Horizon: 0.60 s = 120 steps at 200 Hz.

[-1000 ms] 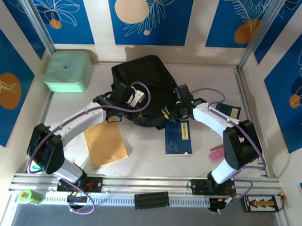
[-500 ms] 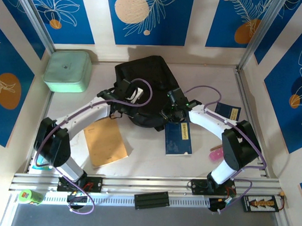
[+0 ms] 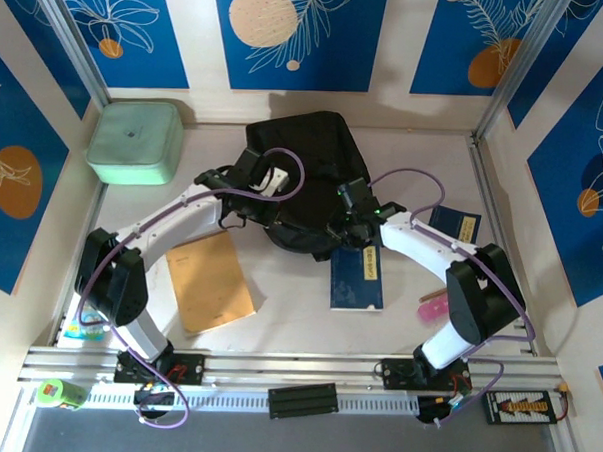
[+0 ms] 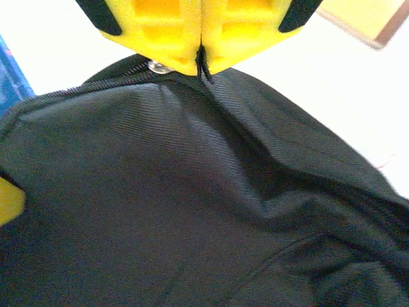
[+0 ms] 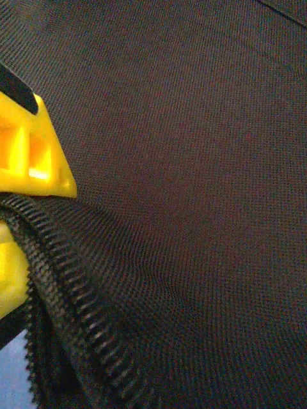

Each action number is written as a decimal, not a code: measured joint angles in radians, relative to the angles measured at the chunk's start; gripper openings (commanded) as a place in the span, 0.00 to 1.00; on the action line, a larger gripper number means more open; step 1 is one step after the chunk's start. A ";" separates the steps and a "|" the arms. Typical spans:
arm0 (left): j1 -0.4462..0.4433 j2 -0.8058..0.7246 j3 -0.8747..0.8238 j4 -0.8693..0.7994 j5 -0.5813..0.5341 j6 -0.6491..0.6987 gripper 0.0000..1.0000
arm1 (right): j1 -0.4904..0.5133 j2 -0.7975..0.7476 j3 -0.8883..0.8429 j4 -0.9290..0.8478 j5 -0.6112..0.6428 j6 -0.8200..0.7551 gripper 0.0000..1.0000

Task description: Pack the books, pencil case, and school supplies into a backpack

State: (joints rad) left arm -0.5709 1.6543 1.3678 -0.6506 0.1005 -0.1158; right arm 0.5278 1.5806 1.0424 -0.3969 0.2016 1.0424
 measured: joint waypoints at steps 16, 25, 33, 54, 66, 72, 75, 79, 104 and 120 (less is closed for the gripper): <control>-0.002 0.000 0.000 0.005 0.053 0.012 0.00 | -0.029 0.000 0.000 0.002 -0.023 -0.039 0.18; -0.005 0.000 0.000 0.007 0.078 0.019 0.00 | -0.050 0.000 0.001 0.006 -0.042 -0.057 0.22; -0.011 0.001 0.000 0.007 0.093 0.021 0.00 | -0.069 0.000 0.001 0.009 -0.062 -0.072 0.27; -0.031 0.016 0.014 0.005 0.121 0.021 0.00 | -0.107 -0.003 0.000 0.013 -0.106 -0.081 0.46; -0.041 0.039 0.039 0.006 0.132 0.021 0.00 | -0.126 -0.019 -0.006 0.013 -0.135 -0.061 0.53; -0.046 0.051 0.054 0.006 0.136 0.021 0.00 | -0.134 -0.034 -0.012 0.011 -0.151 -0.047 0.56; -0.048 0.057 0.063 0.005 0.136 0.021 0.00 | -0.137 -0.043 -0.016 0.010 -0.161 -0.040 0.58; -0.051 0.065 0.072 0.006 0.137 0.021 0.00 | -0.142 -0.058 -0.023 0.010 -0.172 -0.018 0.60; -0.063 0.116 0.151 0.004 0.135 0.021 0.00 | -0.154 -0.148 -0.066 0.016 -0.256 0.095 0.67; -0.064 0.135 0.182 0.003 0.135 0.021 0.00 | -0.139 -0.171 -0.090 0.037 -0.303 0.181 0.70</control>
State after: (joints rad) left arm -0.6346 1.7893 1.5497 -0.6479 0.2356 -0.0944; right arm 0.3885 1.4101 0.9527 -0.3603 -0.1009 1.2232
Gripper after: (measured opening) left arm 0.059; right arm 0.683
